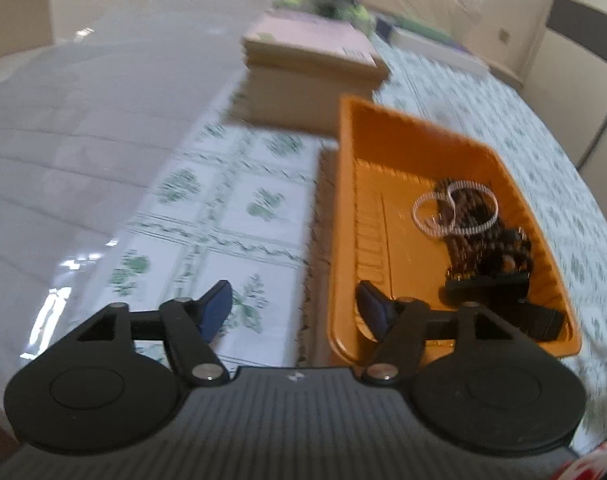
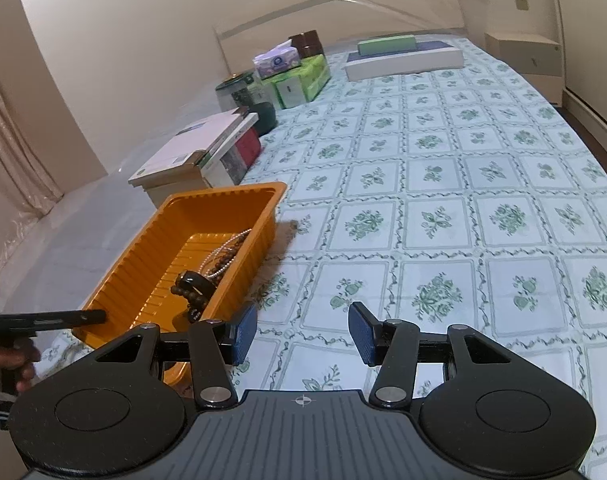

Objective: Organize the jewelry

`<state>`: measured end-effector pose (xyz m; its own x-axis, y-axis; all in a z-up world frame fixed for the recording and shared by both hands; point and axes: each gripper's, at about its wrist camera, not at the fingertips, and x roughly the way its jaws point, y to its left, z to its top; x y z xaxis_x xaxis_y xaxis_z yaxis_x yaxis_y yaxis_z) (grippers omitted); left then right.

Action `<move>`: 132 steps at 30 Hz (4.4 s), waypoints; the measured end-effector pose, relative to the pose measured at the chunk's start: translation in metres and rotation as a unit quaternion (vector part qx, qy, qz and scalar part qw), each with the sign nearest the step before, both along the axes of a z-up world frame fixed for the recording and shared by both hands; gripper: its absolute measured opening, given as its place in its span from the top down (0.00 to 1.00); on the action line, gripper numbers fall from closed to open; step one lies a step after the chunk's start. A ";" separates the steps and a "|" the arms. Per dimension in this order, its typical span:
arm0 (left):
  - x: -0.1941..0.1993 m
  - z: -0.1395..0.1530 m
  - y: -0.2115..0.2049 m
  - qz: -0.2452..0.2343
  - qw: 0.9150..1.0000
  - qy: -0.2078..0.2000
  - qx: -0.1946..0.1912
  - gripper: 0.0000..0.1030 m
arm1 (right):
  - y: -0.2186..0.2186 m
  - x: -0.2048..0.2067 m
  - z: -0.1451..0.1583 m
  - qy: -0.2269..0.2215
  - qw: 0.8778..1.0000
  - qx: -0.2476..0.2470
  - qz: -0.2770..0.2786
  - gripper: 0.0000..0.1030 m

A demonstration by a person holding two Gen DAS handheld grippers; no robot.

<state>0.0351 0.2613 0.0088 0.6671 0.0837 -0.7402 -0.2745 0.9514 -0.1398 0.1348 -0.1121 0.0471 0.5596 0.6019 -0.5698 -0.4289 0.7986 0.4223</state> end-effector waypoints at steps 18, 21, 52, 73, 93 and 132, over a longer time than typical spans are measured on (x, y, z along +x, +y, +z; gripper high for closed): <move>-0.040 0.039 -0.116 -0.067 0.996 -0.018 0.062 0.00 | -0.001 -0.050 -0.008 0.022 0.998 -0.047 -0.021 0.23; -0.039 0.034 -0.139 -0.079 0.995 -0.012 0.055 0.00 | 0.000 -0.057 -0.008 0.015 0.998 -0.064 -0.018 0.23; -0.048 0.008 -0.230 -0.097 0.993 0.048 0.045 0.00 | -0.014 -0.100 -0.024 0.029 0.992 -0.121 -0.022 0.23; -0.046 0.006 -0.232 -0.094 0.993 0.048 0.052 0.00 | -0.014 -0.097 -0.024 0.030 0.992 -0.117 -0.025 0.23; -0.046 0.007 -0.232 -0.095 0.993 0.045 0.054 0.00 | -0.016 -0.098 -0.026 0.030 0.992 -0.120 -0.027 0.23; -0.047 0.008 -0.233 -0.094 0.993 0.031 0.059 0.00 | -0.015 -0.097 -0.028 0.031 0.992 -0.121 -0.028 0.23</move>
<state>-0.0116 0.0281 0.0164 0.6330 0.0510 -0.7725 -0.0951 0.9954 -0.0122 0.0381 -0.1269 0.0195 0.5472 0.4126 -0.7283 -0.3599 0.9015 0.2404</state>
